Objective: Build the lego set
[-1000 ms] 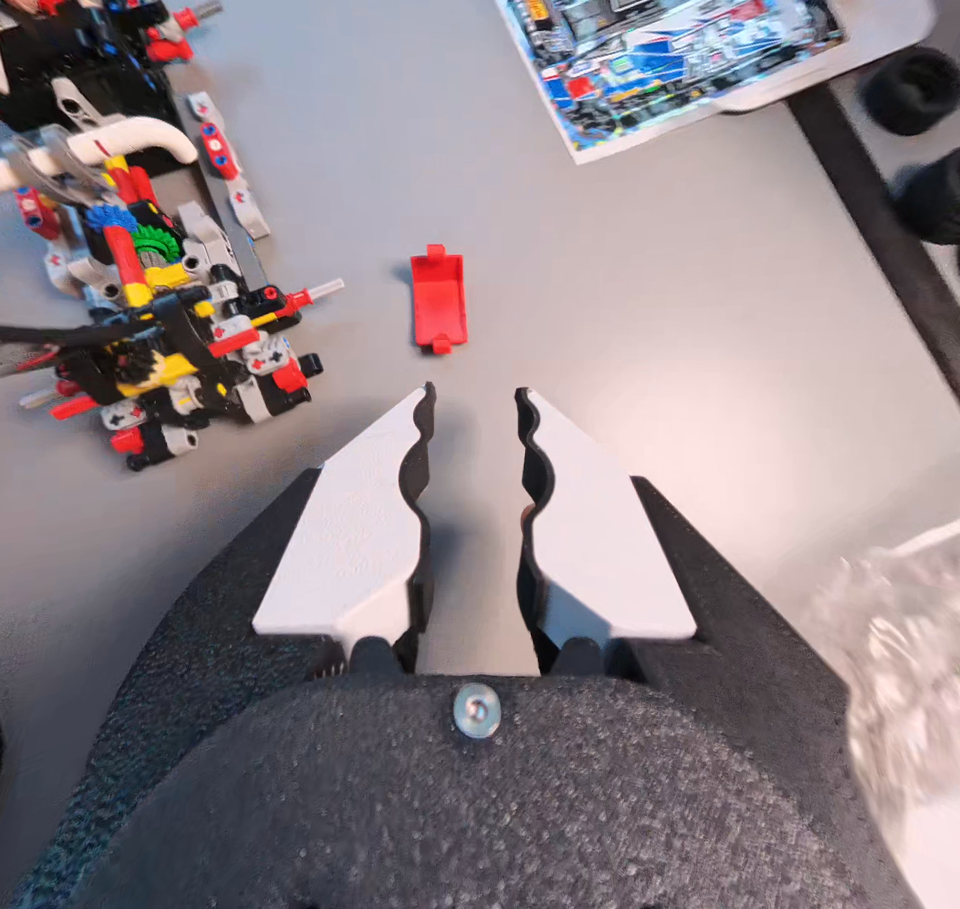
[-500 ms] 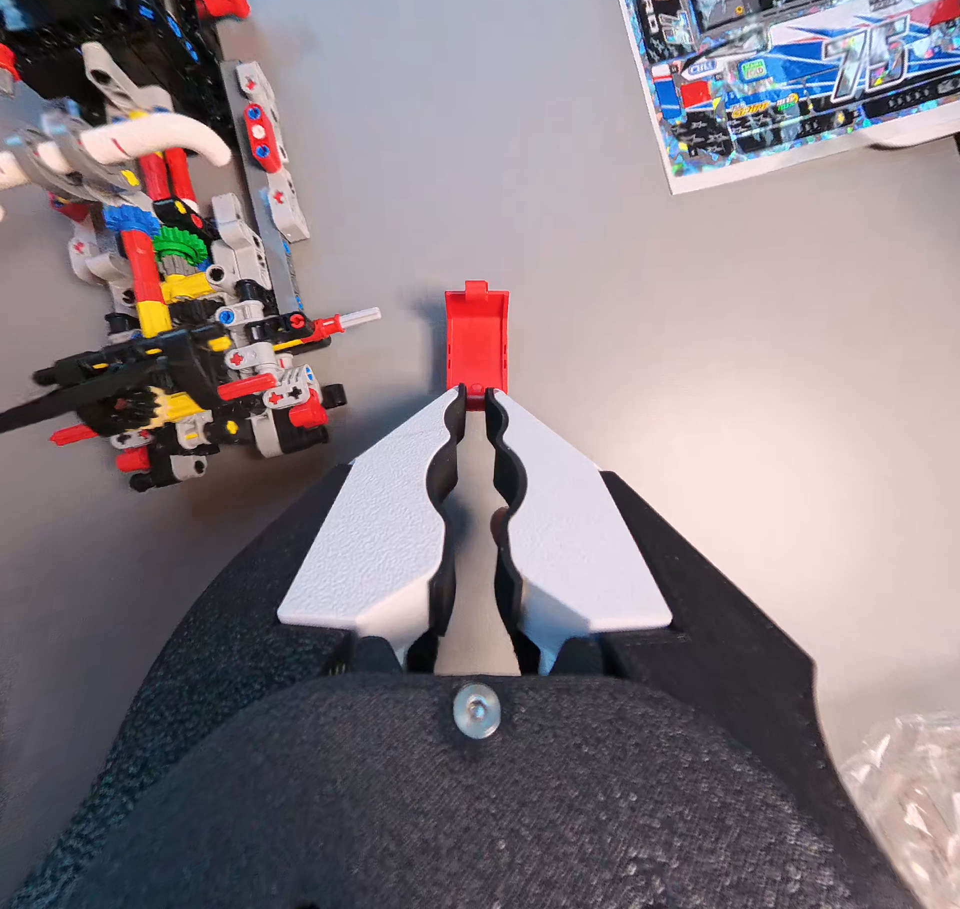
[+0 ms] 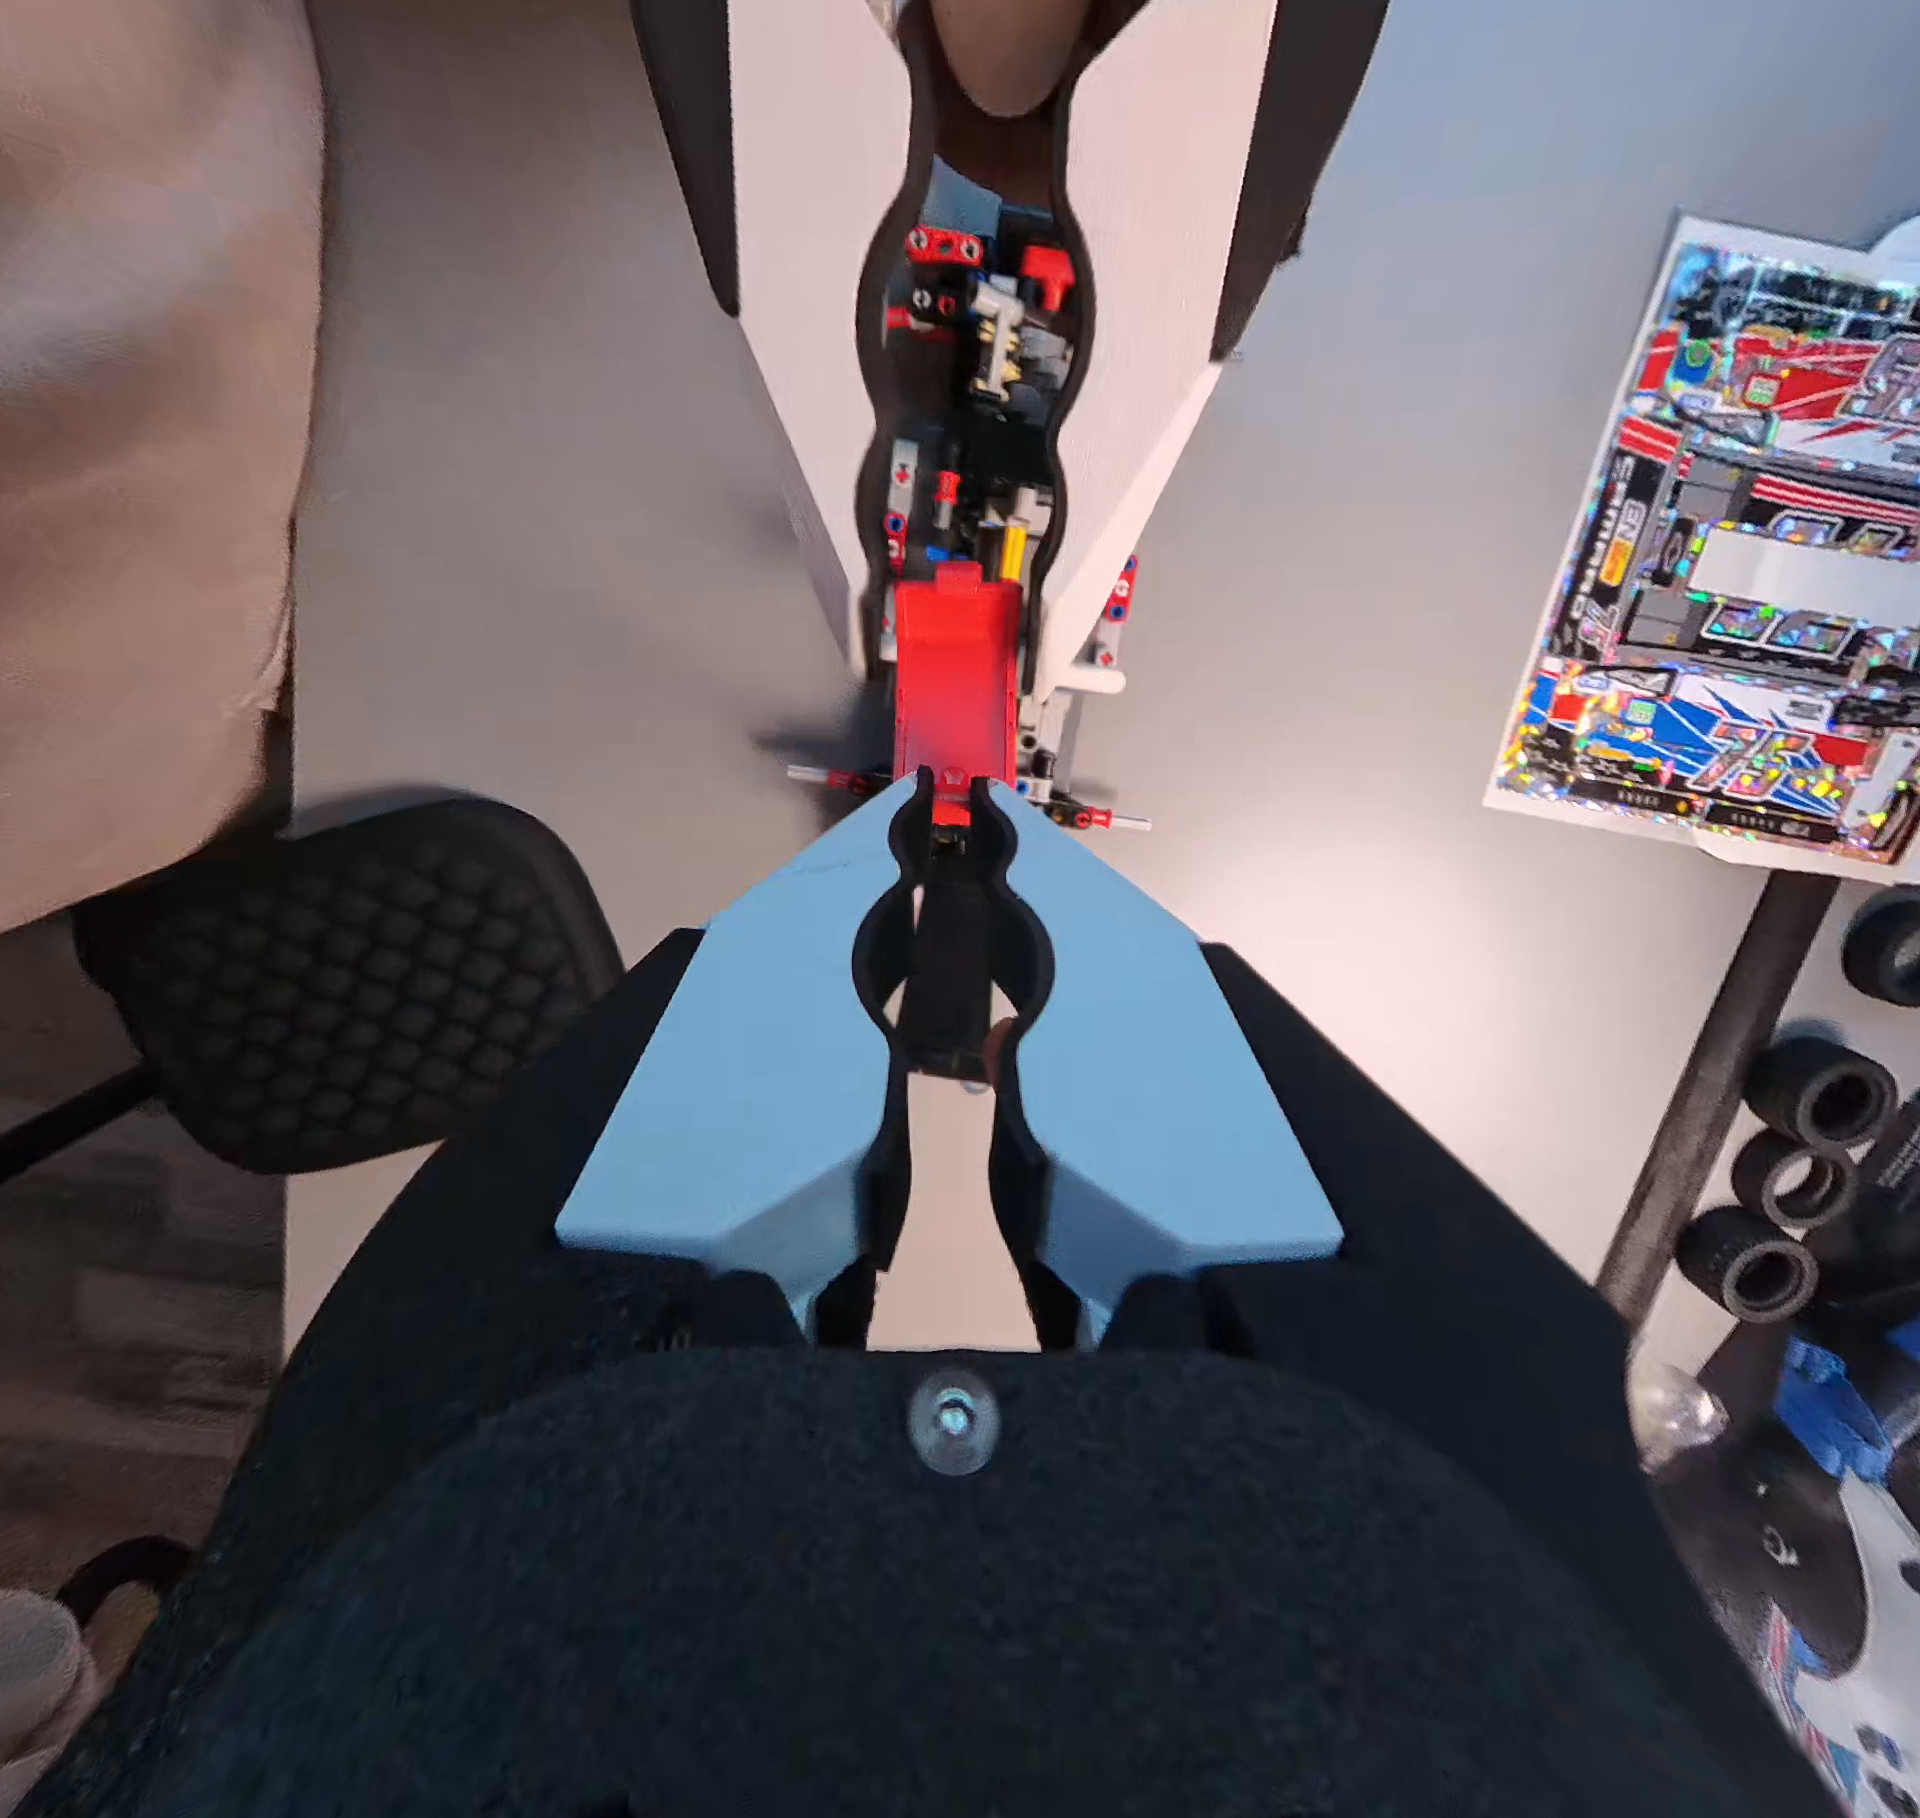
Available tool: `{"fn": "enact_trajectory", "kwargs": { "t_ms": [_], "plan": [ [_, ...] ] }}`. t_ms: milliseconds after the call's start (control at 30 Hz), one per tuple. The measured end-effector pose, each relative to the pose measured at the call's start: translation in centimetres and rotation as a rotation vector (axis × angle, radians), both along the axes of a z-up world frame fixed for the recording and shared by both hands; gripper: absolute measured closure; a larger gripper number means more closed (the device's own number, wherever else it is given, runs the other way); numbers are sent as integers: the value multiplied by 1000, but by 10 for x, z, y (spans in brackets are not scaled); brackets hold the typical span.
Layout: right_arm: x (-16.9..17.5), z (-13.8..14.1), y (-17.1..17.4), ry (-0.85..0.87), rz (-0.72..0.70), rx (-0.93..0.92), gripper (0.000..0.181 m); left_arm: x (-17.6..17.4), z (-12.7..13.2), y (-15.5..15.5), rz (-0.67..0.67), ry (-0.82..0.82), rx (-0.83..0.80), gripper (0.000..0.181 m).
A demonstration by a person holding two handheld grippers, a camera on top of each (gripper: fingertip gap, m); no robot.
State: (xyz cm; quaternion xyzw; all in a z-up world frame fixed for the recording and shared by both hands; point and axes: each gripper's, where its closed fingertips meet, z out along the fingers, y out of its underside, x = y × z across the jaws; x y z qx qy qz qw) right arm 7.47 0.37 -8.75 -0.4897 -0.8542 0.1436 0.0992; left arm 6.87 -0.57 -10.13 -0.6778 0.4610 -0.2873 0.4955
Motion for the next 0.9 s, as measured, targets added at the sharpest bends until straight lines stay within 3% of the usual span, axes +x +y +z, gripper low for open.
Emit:
{"fn": "enact_trajectory", "kwargs": {
  "t_ms": [167,333,433,767,900],
  "plan": [
    [-11,2,-19,75,15,-35,177,-9,-4,-15,29,9,59,157],
    [-31,25,-39,398,-9,-213,167,-24,17,-34,23,-243,118,157],
    [-36,30,-46,509,-32,-279,167,-24,21,-45,-8,-325,144,157],
    [-31,27,-55,500,-22,-229,176,-21,24,-49,-32,-387,140,157],
    [-34,17,-51,405,-52,-197,176,-23,6,-43,-29,-280,74,157]
  ]
}}
